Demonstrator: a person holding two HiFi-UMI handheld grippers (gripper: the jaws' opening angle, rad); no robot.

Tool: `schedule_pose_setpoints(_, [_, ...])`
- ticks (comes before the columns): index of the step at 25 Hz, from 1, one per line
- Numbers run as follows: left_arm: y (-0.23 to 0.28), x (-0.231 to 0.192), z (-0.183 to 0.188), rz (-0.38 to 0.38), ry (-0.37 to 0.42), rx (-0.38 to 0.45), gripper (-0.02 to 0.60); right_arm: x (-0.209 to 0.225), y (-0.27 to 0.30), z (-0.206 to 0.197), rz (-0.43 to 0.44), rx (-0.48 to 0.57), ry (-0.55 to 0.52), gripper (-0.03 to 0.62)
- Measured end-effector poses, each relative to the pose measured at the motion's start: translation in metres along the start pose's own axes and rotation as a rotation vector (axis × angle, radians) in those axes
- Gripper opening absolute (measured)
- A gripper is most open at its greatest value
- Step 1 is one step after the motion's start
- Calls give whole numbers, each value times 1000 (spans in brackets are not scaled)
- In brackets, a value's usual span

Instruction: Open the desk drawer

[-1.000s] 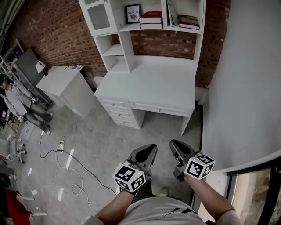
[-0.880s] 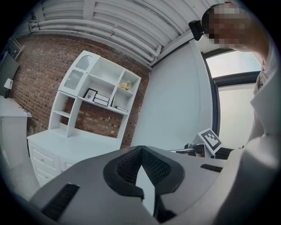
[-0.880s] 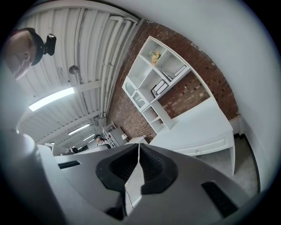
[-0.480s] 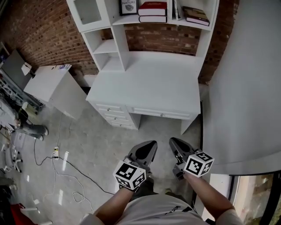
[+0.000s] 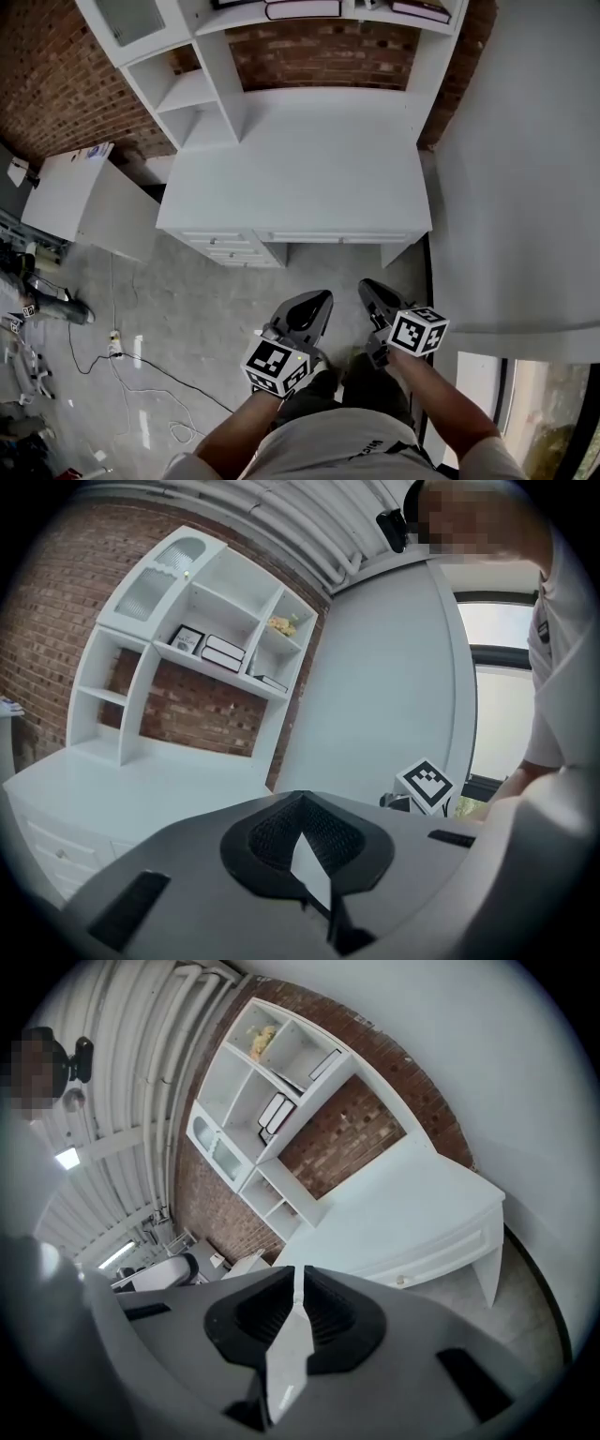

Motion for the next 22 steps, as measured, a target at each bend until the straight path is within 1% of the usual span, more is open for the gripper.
schedule_pose_setpoints(6, [35,-40,-21,14,-15,-28,12,44,60,-1,-38,-33,53,21])
schedule_pose_setpoints(12, [68,-83,-35,78,-43,-72,12,91,118,-10,-81,-104,131,21])
schedule_pose_setpoints(18, [113,-128,-61,126,-71,-123,12,147,178,-20,-112,-172,184,26])
schedule_pose_setpoints(22, [129,-146,-78,144,-102,-162,12,177,206,-35,-133,-226,229,66])
Point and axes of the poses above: the fingertips, and each gripper's own axes: y forward along the fingers, x to its right, z out of its top, the point moved 8 cm from there along -y, backward along the fingers, and after that the axes turned 11 degrees about -z, right-handed, at the moved point
